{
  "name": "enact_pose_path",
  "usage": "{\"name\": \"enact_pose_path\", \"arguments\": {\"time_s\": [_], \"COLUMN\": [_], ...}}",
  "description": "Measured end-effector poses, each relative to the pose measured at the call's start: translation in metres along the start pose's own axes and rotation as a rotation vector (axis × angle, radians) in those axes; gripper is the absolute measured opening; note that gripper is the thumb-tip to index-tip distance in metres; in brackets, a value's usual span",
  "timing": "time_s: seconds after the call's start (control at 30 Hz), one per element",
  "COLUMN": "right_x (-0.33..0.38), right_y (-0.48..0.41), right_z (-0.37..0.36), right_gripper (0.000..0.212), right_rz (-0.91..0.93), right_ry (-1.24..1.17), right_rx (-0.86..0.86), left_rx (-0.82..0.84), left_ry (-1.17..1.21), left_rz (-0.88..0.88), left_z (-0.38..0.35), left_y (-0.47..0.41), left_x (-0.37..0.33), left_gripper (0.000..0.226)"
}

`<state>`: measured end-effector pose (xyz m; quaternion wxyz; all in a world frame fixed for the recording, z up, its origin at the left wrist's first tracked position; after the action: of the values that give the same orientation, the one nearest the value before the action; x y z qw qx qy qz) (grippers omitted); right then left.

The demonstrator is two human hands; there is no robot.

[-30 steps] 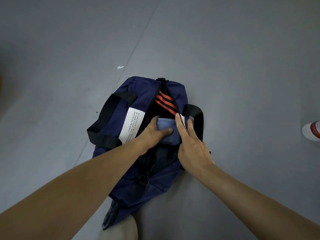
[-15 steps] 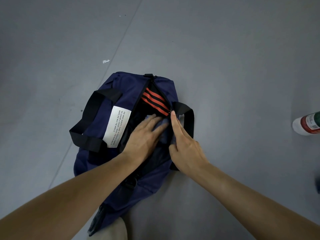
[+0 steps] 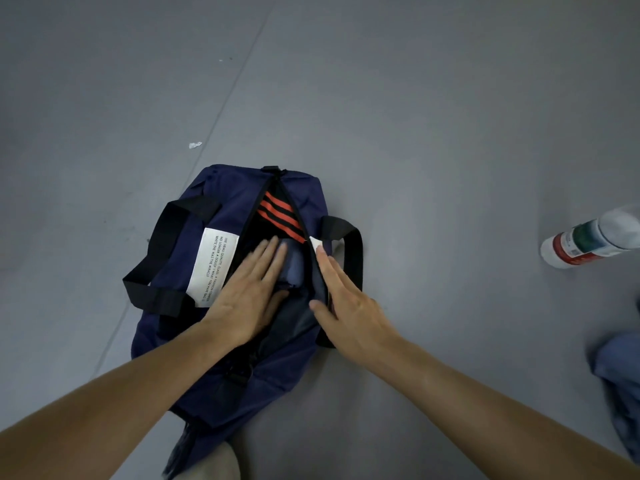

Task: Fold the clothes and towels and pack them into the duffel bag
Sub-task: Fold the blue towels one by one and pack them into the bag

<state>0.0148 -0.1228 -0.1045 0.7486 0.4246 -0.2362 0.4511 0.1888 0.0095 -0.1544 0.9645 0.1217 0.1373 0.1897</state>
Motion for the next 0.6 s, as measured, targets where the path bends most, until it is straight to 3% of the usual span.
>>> {"name": "enact_pose_path", "arguments": {"time_s": [0.1, 0.2, 0.37, 0.6], "right_x": [-0.003, -0.019, -0.086, -0.225], "right_y": [0.026, 0.071, 0.180, 0.343], "right_z": [0.023, 0.059, 0.120, 0.139], "right_gripper": [0.080, 0.078, 0.077, 0.070], "right_rz": [0.026, 0.012, -0.139, -0.399], "right_ry": [0.015, 0.103, 0.201, 0.275], "right_rx": [0.013, -0.015, -0.142, -0.454], "left_rx": [-0.078, -0.129, 0.042, 0.259], "left_ry": [0.284, 0.324, 0.279, 0.195], "left_rz": [0.042, -0.072, -0.390, -0.609], "left_z": [0.033, 0.069, 0.084, 0.033], "left_y": [0.030, 0.034, -0.011, -0.057], "left_x": [-0.025, -0.070, -0.192, -0.403], "left_gripper": [0.071, 0.068, 0.071, 0.068]}}
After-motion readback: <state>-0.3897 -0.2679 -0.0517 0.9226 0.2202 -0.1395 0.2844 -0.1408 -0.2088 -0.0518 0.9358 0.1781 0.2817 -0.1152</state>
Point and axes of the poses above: each hand's wrist, its own y-axis away from the middle knuckle, its own z-axis out of the back of the hand, x = y × z, the point moved 1 cm from there along -y, towards the middle knuckle, and after that the axes turned 11 degrees about x, right-handed, at the moved point
